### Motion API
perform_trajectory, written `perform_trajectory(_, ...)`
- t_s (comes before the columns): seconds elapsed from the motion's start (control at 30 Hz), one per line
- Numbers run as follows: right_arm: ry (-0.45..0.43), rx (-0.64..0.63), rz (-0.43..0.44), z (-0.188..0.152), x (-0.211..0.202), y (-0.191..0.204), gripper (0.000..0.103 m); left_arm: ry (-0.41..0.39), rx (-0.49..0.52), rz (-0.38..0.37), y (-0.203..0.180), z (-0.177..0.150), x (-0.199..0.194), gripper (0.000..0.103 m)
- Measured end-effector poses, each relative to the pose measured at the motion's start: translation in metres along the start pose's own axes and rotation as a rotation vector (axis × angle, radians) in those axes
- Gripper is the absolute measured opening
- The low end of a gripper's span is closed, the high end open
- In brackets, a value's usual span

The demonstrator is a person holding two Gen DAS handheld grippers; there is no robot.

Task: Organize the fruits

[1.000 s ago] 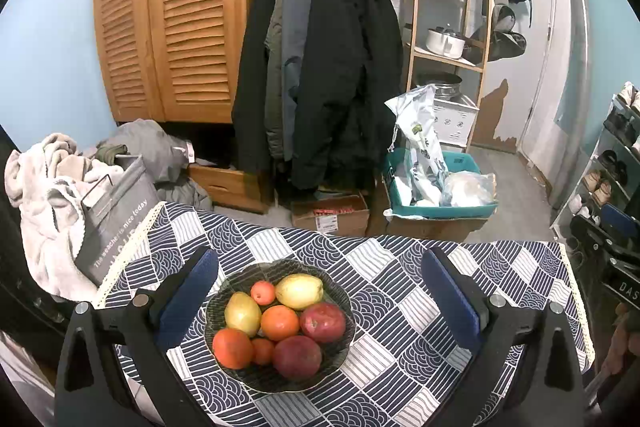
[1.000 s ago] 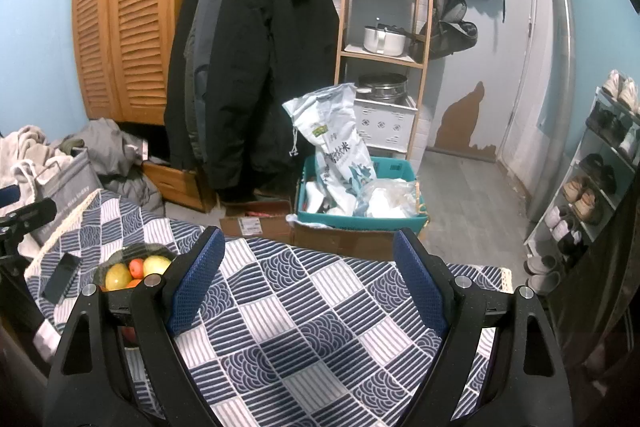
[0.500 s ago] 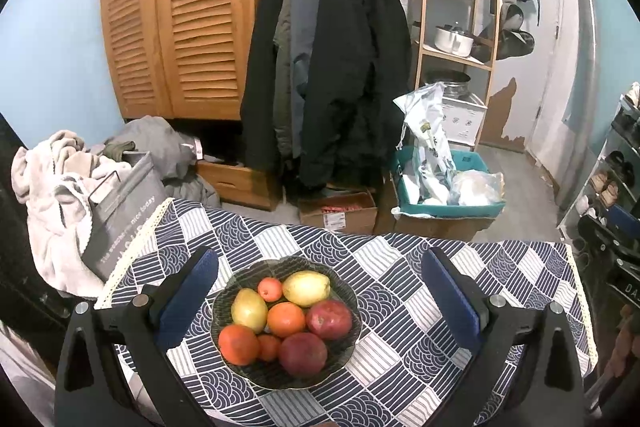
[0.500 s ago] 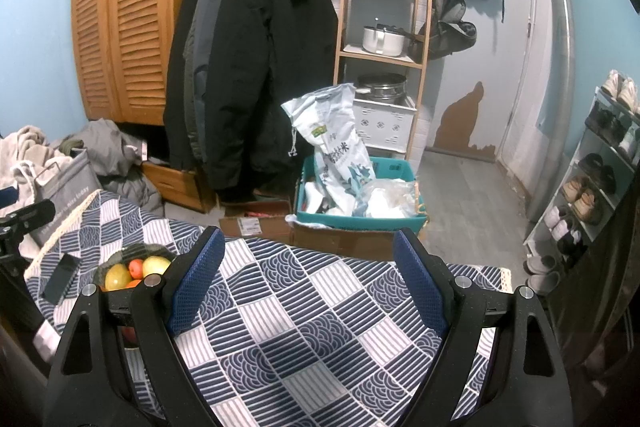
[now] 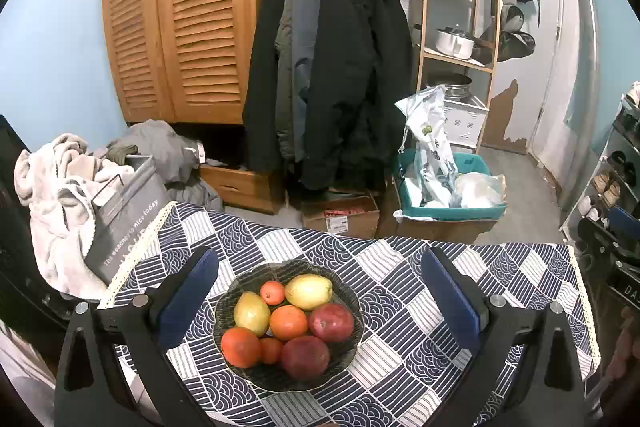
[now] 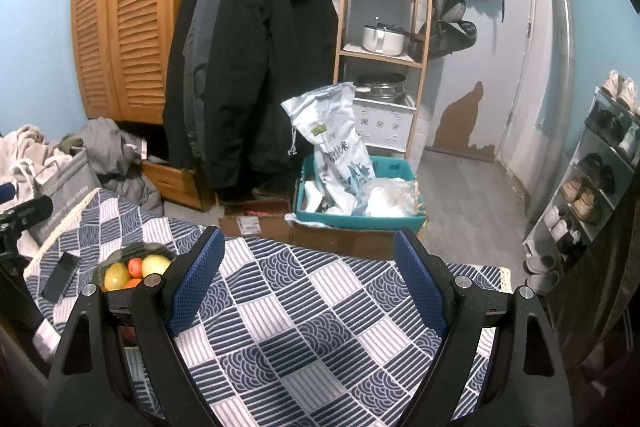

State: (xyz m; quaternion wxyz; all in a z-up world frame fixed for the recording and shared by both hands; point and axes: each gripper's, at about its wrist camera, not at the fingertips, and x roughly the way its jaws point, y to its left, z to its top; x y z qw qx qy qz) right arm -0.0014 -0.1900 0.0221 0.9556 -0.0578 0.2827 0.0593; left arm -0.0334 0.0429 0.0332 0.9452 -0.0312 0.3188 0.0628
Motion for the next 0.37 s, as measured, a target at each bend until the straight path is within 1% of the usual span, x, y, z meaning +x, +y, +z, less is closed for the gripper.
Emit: perform_trajectory(0.37, 0.000, 0.001, 0.001, 0.0006, 0.0004, -0.0008, 0.085, -0.002, 0.002, -0.004, -0.0005, 0.0005, -0.0008, 0.102)
